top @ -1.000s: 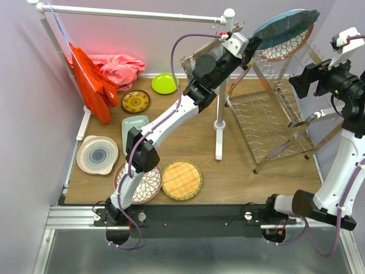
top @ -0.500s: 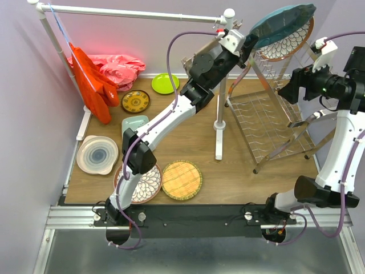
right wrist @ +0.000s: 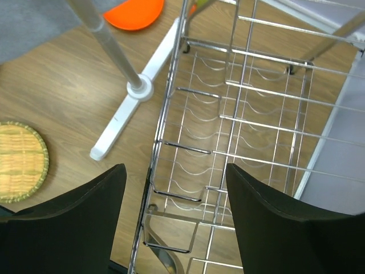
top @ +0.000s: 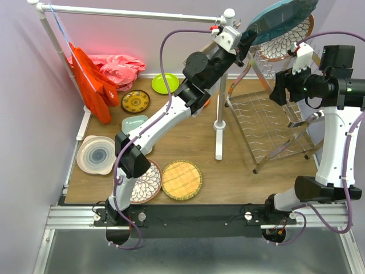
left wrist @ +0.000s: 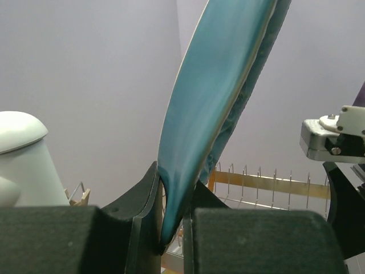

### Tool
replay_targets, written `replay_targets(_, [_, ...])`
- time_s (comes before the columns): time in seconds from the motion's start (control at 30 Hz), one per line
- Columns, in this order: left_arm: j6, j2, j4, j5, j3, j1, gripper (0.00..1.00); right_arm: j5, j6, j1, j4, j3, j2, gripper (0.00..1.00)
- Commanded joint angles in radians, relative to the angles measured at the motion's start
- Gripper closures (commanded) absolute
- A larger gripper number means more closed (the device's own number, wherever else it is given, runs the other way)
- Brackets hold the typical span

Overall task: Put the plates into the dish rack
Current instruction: Move the dish rack

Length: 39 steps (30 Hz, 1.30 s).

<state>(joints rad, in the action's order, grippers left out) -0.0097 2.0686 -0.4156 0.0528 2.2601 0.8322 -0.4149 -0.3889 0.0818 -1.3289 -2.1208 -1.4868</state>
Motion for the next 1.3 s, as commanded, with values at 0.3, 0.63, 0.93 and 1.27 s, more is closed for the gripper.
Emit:
replay_targets(0.3, [-0.035,-0.125,-0.13,-0.022,-0.033,0.008,1.0,0.203,0.002,-0.108,-0.059,0.093,0.042,0.53])
replay_targets(0.63, [-0.044,-0.134,-0.127,-0.008,-0.047,0.008,1.0,0.231,-0.01,-0.109,-0.062,0.18,0.146,0.63])
replay_targets(0.93, [-0.059,-0.137,-0.118,0.01,-0.042,0.016,1.0,0.261,-0.011,-0.109,-0.061,0.245,0.266,0.72])
replay_targets(1.27, [-0.072,-0.165,-0.1,0.012,-0.065,0.06,1.0,0.337,-0.018,-0.109,-0.062,0.301,0.361,0.73])
